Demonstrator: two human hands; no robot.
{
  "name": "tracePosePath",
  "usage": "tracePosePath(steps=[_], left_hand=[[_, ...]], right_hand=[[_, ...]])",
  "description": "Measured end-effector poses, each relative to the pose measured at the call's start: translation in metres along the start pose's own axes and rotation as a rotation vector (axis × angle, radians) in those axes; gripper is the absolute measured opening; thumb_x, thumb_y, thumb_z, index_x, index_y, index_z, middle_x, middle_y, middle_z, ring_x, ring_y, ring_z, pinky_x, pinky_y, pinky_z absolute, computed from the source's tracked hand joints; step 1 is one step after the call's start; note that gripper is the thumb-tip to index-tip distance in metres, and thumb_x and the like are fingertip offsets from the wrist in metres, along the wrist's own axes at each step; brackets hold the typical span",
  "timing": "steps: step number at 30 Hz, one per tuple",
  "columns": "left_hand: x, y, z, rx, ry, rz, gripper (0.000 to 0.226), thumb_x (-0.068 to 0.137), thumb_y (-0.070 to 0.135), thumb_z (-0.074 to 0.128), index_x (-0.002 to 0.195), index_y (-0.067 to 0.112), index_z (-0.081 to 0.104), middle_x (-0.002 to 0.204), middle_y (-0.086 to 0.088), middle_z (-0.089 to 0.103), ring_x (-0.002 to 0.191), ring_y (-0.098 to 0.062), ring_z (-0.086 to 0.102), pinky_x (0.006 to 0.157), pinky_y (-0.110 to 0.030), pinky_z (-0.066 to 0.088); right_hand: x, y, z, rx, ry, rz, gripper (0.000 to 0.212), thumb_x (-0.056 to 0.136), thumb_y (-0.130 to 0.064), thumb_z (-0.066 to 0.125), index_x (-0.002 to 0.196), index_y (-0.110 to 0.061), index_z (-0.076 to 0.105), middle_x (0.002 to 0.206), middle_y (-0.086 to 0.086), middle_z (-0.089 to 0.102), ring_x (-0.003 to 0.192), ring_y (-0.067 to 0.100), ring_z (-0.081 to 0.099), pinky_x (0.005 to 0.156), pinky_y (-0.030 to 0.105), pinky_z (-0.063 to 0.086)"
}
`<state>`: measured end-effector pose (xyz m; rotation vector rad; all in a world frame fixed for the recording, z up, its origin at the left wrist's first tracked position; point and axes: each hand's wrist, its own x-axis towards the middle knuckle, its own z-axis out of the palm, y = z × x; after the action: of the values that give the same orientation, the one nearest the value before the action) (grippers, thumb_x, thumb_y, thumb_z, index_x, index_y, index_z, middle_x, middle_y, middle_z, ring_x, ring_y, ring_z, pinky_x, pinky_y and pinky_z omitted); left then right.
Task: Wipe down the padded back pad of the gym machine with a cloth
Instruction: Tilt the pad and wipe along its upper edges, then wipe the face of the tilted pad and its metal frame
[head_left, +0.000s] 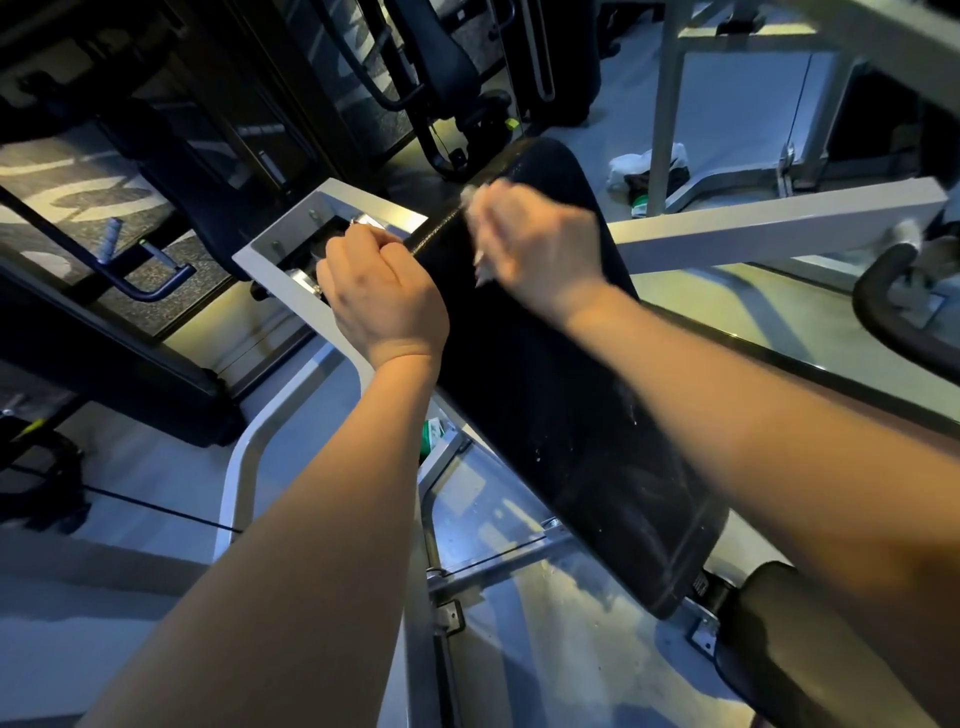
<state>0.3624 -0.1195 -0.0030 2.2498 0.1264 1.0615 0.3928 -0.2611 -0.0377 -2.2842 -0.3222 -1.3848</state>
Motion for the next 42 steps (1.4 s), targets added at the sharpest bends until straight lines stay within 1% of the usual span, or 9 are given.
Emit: tracePosePath(steps=[6, 11, 15, 19, 23, 27, 30, 37, 42], left_hand=[[0.0, -0.001, 0.002, 0.011, 0.016, 0.008, 0.024, 0.088, 0.015, 0.037, 0.086, 0.007, 0.06, 0.085, 0.001, 0.048, 0.083, -0.015, 0.038, 0.068, -0.004, 0.024], [-0.001, -0.001, 0.003, 0.068, 0.019, 0.031, 0.02, 0.089, 0.016, 0.038, 0.086, 0.01, 0.057, 0.086, 0.002, 0.048, 0.085, -0.016, 0.038, 0.064, -0.021, 0.018], [-0.001, -0.003, 0.002, 0.089, -0.002, 0.049, 0.021, 0.09, 0.018, 0.038, 0.088, 0.009, 0.057, 0.087, 0.001, 0.048, 0.086, -0.017, 0.039, 0.067, -0.024, 0.018], [0.0, 0.003, -0.006, 0.037, -0.063, -0.011, 0.027, 0.091, 0.023, 0.036, 0.093, 0.007, 0.058, 0.095, -0.004, 0.052, 0.093, -0.02, 0.043, 0.076, -0.025, 0.027], [-0.03, -0.004, -0.016, -0.093, -0.124, -0.043, 0.026, 0.092, 0.024, 0.046, 0.112, 0.012, 0.057, 0.121, -0.007, 0.046, 0.114, -0.025, 0.043, 0.097, -0.03, 0.03], [-0.085, -0.001, -0.014, -0.443, -0.02, -0.473, 0.037, 0.1, 0.03, 0.042, 0.134, 0.018, 0.044, 0.128, 0.003, 0.033, 0.117, -0.016, 0.041, 0.096, -0.034, 0.034], [-0.111, 0.001, -0.005, -0.537, -0.058, -0.73, 0.044, 0.108, 0.034, 0.03, 0.149, 0.018, 0.037, 0.145, 0.001, 0.032, 0.123, -0.006, 0.032, 0.097, -0.023, 0.022], [-0.128, -0.023, 0.018, -0.495, -0.105, -0.612, 0.059, 0.109, 0.045, 0.02, 0.159, 0.017, 0.014, 0.167, 0.0, 0.011, 0.153, -0.013, 0.007, 0.112, -0.007, 0.002], [-0.13, -0.02, 0.018, -0.606, -0.081, -0.66, 0.057, 0.109, 0.039, 0.027, 0.159, 0.014, 0.017, 0.166, -0.003, 0.018, 0.15, -0.019, 0.019, 0.07, 0.018, 0.015]], right_hand=[[0.009, 0.043, 0.008, -0.023, -0.008, 0.62, 0.037, 0.11, -0.038, 0.036, 0.105, -0.006, 0.055, 0.076, 0.008, 0.065, 0.073, 0.037, 0.064, 0.055, 0.034, 0.027], [-0.076, -0.033, 0.003, 0.053, 0.098, 0.369, 0.028, 0.105, -0.023, 0.059, 0.079, -0.011, 0.057, 0.06, 0.002, 0.057, 0.048, 0.025, 0.059, 0.042, 0.026, 0.03], [-0.177, -0.045, -0.007, 0.109, -0.135, 0.137, 0.017, 0.109, -0.031, 0.049, 0.1, -0.018, 0.055, 0.072, 0.001, 0.062, 0.047, 0.025, 0.056, 0.037, 0.037, 0.043], [-0.198, -0.034, -0.031, 0.117, -0.397, 0.22, 0.039, 0.111, -0.044, 0.023, 0.099, -0.017, 0.049, 0.078, 0.001, 0.066, 0.052, 0.028, 0.062, 0.038, 0.033, 0.041], [-0.185, -0.012, -0.056, 0.192, -0.429, 0.45, 0.033, 0.107, -0.043, 0.039, 0.105, -0.014, 0.054, 0.096, 0.005, 0.073, 0.081, 0.036, 0.07, 0.058, 0.039, 0.047], [-0.162, 0.004, -0.06, 0.25, -0.44, 0.55, 0.025, 0.105, -0.041, 0.048, 0.113, -0.017, 0.05, 0.101, 0.008, 0.072, 0.091, 0.037, 0.067, 0.068, 0.043, 0.049], [-0.158, -0.006, -0.054, 0.287, -0.459, 0.481, 0.024, 0.104, -0.039, 0.049, 0.115, -0.017, 0.05, 0.106, 0.007, 0.07, 0.091, 0.037, 0.066, 0.068, 0.044, 0.05], [-0.253, -0.033, -0.031, 0.164, -0.506, 0.264, 0.022, 0.099, -0.028, 0.043, 0.11, -0.015, 0.056, 0.091, 0.006, 0.066, 0.059, 0.033, 0.061, 0.049, 0.034, 0.042], [-0.269, -0.026, -0.043, 0.136, -0.499, 0.262, 0.007, 0.097, -0.023, 0.048, 0.099, -0.017, 0.051, 0.079, 0.006, 0.062, 0.056, 0.032, 0.061, 0.054, 0.036, 0.047]])
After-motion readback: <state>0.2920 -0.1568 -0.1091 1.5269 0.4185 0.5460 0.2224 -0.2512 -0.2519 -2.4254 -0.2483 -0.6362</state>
